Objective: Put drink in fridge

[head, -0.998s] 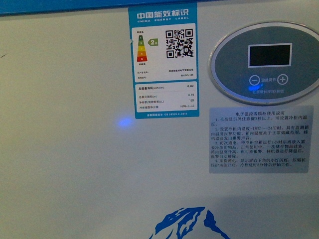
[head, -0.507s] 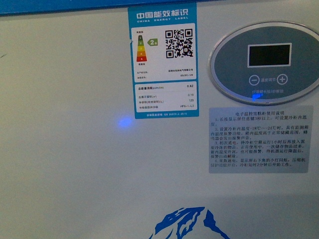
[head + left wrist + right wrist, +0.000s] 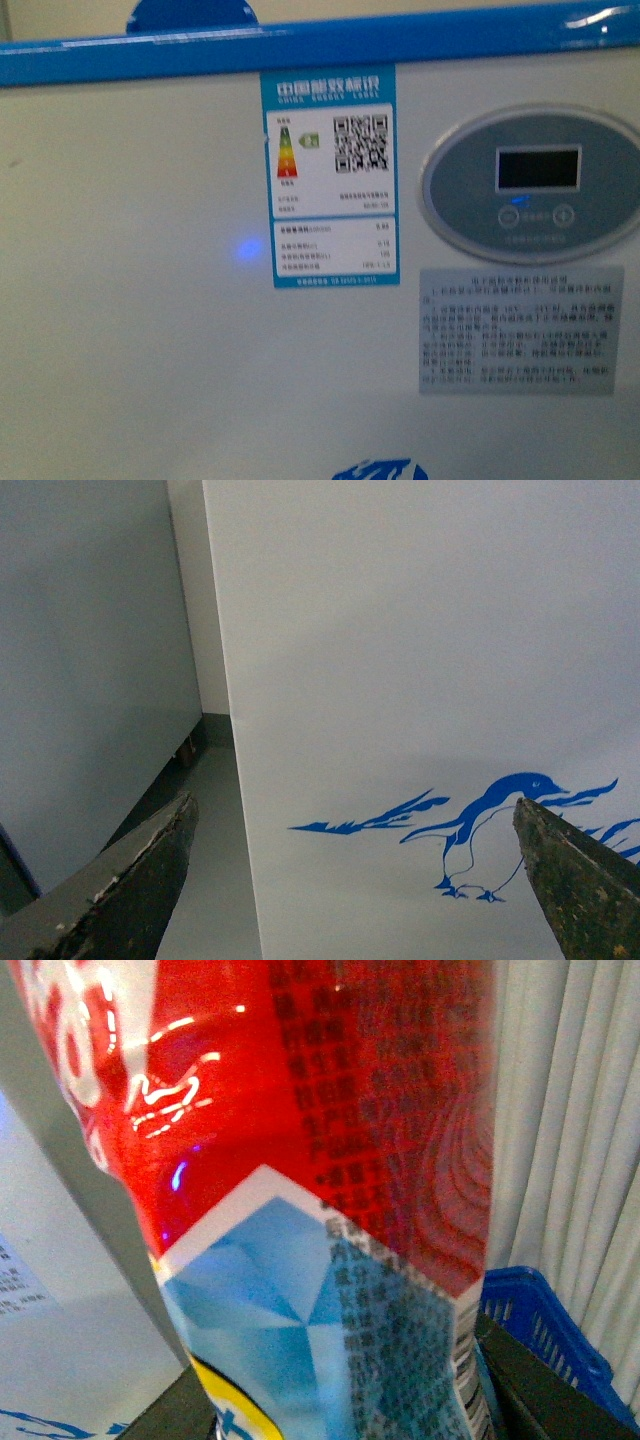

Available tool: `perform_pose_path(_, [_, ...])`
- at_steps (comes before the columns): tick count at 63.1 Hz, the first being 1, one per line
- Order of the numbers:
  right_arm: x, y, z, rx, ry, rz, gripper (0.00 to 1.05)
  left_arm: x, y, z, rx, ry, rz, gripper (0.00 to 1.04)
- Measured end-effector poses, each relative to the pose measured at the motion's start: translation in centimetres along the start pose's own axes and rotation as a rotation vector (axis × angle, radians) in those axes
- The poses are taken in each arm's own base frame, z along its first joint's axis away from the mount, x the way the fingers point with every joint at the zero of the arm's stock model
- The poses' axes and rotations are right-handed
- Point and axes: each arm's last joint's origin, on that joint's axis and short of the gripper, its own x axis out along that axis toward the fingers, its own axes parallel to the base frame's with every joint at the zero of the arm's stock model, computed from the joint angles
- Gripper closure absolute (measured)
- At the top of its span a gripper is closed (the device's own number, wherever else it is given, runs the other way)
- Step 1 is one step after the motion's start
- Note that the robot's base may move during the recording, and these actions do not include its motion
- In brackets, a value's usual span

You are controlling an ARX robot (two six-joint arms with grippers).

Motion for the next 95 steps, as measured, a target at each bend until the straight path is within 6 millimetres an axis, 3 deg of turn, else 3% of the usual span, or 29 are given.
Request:
perform_pose_path(67, [0.0, 0.0, 0.1, -0.001, -0.005, 0.003, 0.62, 0.0, 0.0, 0.0, 0.000, 0.000, -0.001, 0.08])
perform_pose_path(72, [0.0, 0.0, 0.1, -0.001, -0.005, 0.001, 0.62, 0.2, 0.0, 0.0, -0.093, 0.111, -0.053, 0.08])
perform_pose_path(77, [0.0, 0.0, 0.1, -0.001, -0.005, 0.004, 0.62, 1.4, 0.3, 0.7, -0.187, 0.158, -0.092, 0.08])
perform_pose_path(84, [0.0, 0.0, 0.1, -0.001, -0.005, 0.004, 0.62, 3.8, 0.3, 3.0, -0.172, 0.099, -0.169, 0.08])
perform_pose_path(90, [0.0, 0.0, 0.1, -0.001, -0.005, 0.002, 0.62, 8.5, -0.2, 7.0, -0.040, -0.018, -0.295, 0.08])
perform_pose_path(95, [0.0, 0.0, 0.1, -0.001, -0.005, 0.003, 0.62, 11.2, -0.8, 8.5, 0.048, -0.045, -0.374, 0.08])
